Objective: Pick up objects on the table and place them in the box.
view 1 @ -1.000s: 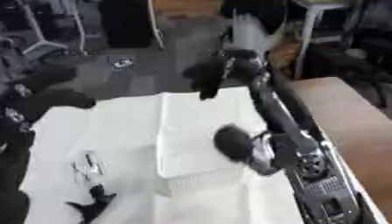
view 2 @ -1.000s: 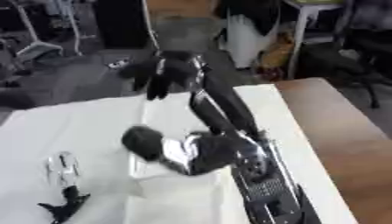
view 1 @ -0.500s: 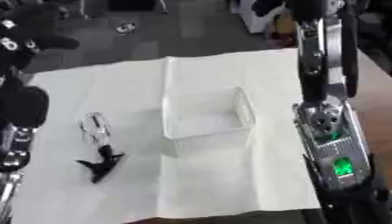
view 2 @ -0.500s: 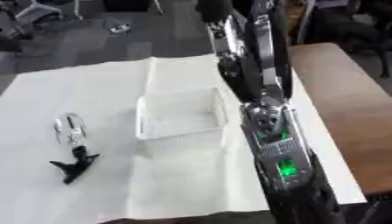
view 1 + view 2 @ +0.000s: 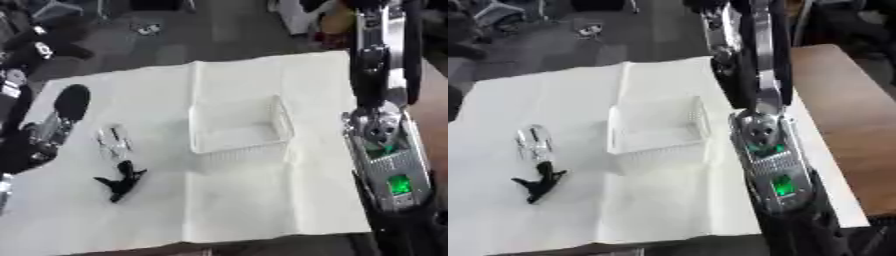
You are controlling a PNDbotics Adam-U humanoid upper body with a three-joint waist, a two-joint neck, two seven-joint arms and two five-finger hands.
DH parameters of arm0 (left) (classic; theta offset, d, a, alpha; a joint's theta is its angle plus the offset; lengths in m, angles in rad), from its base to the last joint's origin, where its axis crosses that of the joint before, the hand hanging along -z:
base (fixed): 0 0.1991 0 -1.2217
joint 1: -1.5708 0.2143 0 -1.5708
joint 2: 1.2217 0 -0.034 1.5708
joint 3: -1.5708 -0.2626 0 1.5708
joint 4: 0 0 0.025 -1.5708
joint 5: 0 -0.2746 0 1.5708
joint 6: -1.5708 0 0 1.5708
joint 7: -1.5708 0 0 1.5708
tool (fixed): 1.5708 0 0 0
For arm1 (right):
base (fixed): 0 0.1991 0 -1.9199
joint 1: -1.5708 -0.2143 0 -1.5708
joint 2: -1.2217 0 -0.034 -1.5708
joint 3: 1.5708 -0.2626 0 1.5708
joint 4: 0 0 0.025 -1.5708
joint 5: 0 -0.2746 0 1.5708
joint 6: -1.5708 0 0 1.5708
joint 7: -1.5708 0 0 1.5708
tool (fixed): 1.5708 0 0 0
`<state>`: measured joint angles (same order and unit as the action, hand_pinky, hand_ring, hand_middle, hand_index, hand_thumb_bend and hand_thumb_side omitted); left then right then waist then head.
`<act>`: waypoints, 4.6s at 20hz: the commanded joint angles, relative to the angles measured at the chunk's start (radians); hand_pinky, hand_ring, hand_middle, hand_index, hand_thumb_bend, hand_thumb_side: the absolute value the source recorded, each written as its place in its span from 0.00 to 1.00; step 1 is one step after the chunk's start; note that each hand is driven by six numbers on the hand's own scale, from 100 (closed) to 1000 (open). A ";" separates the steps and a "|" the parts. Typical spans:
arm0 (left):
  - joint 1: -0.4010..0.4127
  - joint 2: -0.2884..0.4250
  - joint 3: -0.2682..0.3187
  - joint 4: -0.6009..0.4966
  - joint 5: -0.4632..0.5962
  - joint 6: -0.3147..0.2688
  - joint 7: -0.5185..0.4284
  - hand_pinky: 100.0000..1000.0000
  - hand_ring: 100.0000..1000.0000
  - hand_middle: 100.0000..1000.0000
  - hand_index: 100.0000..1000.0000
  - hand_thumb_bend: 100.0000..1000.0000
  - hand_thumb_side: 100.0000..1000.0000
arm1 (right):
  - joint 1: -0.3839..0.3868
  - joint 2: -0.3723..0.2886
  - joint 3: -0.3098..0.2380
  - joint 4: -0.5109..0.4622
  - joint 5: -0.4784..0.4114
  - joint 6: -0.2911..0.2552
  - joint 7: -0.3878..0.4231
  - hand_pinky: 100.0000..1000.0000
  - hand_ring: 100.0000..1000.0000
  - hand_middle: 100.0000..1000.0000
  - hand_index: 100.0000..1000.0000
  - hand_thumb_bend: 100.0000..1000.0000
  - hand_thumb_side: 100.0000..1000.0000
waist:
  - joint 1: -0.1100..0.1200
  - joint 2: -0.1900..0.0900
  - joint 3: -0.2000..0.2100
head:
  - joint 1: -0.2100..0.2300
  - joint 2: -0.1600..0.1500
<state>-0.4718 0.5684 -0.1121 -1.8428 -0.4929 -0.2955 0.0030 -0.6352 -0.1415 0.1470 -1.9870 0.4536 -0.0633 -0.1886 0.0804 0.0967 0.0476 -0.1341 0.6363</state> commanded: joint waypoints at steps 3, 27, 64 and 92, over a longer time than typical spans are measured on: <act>-0.097 0.170 -0.045 0.118 -0.176 -0.165 -0.122 0.91 0.81 0.92 0.91 0.27 1.00 | -0.004 -0.016 0.006 -0.013 -0.007 0.005 0.025 0.37 0.40 0.49 0.72 0.38 1.00 | 0.010 -0.018 -0.005 | 0.012 0.022; -0.500 0.191 -0.207 0.568 -0.925 -0.525 -0.045 1.00 0.93 0.95 0.90 0.55 0.86 | 0.010 -0.020 0.022 -0.013 -0.023 0.010 0.080 0.36 0.39 0.49 0.72 0.42 1.00 | 0.031 -0.029 -0.021 | 0.035 0.032; -0.587 0.053 -0.281 0.931 -1.093 -0.612 -0.073 0.99 0.89 0.92 0.91 0.63 0.92 | -0.002 0.006 0.025 -0.013 -0.032 0.008 0.105 0.36 0.39 0.50 0.72 0.43 1.00 | 0.033 -0.017 -0.054 | 0.062 0.020; -0.606 0.003 -0.341 0.947 -1.134 -0.612 -0.186 1.00 0.92 0.94 0.92 0.69 0.90 | -0.012 0.022 0.011 -0.013 -0.053 0.136 -0.057 0.32 0.35 0.47 0.71 0.34 1.00 | 0.034 -0.010 -0.070 | 0.035 -0.059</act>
<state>-1.0503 0.5551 -0.4514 -0.8854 -1.6034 -0.9014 -0.1725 -0.6274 -0.1228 0.1583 -1.9870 0.4059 0.0644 -0.2299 0.1168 0.0978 -0.0229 -0.0891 0.5919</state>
